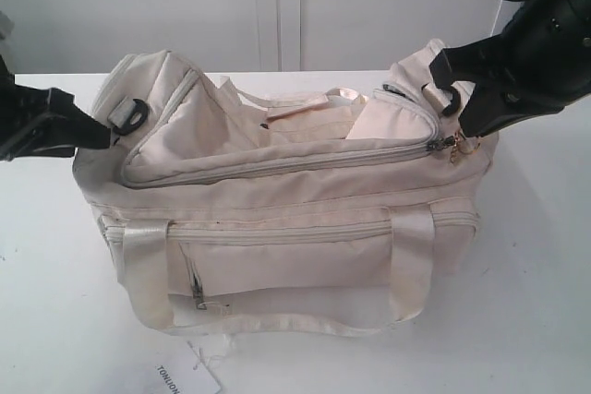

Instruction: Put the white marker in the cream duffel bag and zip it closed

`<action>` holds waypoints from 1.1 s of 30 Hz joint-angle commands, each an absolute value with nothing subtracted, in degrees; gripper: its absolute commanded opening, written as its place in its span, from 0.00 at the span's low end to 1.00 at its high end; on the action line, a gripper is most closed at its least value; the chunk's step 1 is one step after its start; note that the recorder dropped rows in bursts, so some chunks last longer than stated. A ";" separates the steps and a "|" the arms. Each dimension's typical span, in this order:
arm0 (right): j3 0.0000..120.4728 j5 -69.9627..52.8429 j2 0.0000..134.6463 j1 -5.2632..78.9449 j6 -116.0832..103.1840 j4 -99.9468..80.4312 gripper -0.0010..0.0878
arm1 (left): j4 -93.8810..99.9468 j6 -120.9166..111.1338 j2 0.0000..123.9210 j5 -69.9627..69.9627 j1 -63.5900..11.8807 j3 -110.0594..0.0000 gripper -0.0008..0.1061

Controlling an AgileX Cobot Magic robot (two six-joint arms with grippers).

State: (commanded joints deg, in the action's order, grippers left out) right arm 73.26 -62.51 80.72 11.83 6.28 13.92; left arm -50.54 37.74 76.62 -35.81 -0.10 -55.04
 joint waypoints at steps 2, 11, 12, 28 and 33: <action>73.26 -62.51 80.72 11.83 6.27 14.14 0.01 | -50.54 37.86 74.77 -36.51 -0.63 -55.04 0.58; 73.26 -62.51 80.72 11.83 6.40 14.30 0.01 | -49.19 43.63 70.03 -37.14 -9.94 -55.04 0.58; 73.26 -62.51 80.72 11.83 6.40 14.30 0.01 | -48.44 43.63 69.72 -37.14 -10.93 -55.04 0.58; 73.26 -62.69 80.72 11.83 6.40 14.30 0.01 | -34.01 41.30 63.88 -34.46 -24.78 -55.04 0.58; 73.26 -62.69 80.72 11.83 6.40 14.30 0.01 | -23.28 35.94 61.09 -34.68 -29.07 -55.04 0.58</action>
State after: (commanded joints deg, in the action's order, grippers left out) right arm 73.26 -62.69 80.72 11.83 6.40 14.30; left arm -23.28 35.94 61.09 -34.68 -29.07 -55.04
